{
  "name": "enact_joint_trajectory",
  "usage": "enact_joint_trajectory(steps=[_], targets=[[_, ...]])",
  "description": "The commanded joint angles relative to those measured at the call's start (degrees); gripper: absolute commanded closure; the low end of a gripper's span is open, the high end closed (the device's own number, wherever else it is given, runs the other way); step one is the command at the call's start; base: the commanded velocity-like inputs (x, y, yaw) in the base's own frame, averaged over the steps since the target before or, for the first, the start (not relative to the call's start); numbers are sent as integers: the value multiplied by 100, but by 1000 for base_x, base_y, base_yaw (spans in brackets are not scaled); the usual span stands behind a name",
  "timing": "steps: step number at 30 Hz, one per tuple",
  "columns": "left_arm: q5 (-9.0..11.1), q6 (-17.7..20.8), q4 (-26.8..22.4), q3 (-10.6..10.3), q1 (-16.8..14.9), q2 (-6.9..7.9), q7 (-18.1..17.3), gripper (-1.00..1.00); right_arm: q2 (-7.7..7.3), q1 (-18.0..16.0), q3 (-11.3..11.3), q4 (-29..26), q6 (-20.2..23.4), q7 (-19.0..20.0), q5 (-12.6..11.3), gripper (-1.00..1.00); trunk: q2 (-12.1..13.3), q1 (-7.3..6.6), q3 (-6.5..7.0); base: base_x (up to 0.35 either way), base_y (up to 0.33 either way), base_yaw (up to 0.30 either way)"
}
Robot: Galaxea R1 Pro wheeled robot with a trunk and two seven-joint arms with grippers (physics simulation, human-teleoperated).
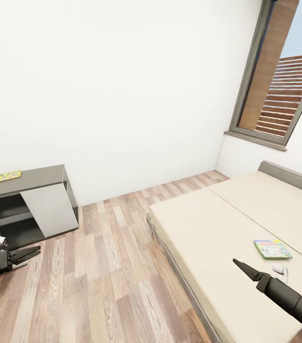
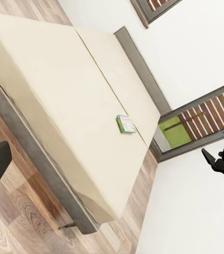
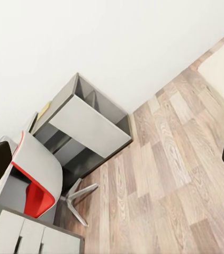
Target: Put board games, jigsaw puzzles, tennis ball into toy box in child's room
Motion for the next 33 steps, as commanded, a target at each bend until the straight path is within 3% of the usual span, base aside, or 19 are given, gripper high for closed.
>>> enact_joint_trajectory(steps=[1,10,33], targets=[[-8,61,-1,1,-5,1,-26,-100,-1,-5,-4,1,37,7,-21,-100,-12,3,-12,-48,-61,45],[-8,61,-1,1,-5,1,-26,-100,-1,-5,-4,2,58,6,-19,-100,-12,3,-12,-18,-23,177],[-8,61,-1,1,-5,1,-26,-100,-1,-5,-3,3,75,6,-19,-100,-12,3,-13,-65,-15,273]])
